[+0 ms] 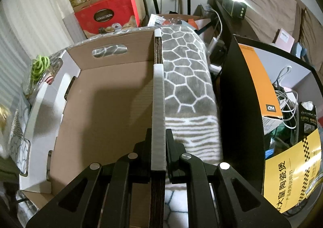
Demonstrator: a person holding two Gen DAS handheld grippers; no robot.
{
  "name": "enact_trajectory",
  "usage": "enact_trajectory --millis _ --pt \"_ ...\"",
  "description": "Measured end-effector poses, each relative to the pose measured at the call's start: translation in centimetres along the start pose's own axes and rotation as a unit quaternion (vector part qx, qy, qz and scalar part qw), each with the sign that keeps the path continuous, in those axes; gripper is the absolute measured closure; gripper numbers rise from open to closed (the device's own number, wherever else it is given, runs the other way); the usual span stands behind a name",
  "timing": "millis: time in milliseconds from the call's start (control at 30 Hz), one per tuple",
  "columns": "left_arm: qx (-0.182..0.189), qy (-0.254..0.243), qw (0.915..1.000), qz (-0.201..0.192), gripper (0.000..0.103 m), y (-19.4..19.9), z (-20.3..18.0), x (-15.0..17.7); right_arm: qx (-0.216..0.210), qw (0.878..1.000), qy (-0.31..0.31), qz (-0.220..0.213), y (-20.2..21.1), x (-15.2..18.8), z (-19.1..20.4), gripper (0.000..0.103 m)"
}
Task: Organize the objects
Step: 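Carry the gold packet into the cardboard box and open the left tool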
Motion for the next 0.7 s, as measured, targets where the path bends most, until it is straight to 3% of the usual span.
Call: enact_trajectory --millis 367,433,500,700 --pt "-0.023 -0.053 0.9923 0.109 0.101 -10.2 -0.2 0.7 0.003 1.0 0.002 0.006 0.0 0.0 0.0 0.093" --pt "-0.037 -0.063 0.9915 0.108 0.091 -10.5 0.3 0.5 0.003 1.0 0.002 0.006 0.0 0.0 0.0 0.093" --pt "-0.042 -0.063 0.9926 0.095 0.061 -9.8 1.0 0.1 0.002 1.0 0.001 0.006 0.0 0.0 0.0 0.093" --pt "-0.046 -0.036 0.9969 0.052 0.043 -5.5 4.2 -1.3 0.005 1.0 0.004 0.006 0.0 0.0 0.0 0.093"
Point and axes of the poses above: each gripper's, at about its wrist camera, not at the fingertips, and y roughly against the way its jaws point, z to its left, x to its underside, the point moved 3 cm from there along -y, roughly the way its jaws point, and after that the axes turned 1 degree about -z, right-handed, at the moved point
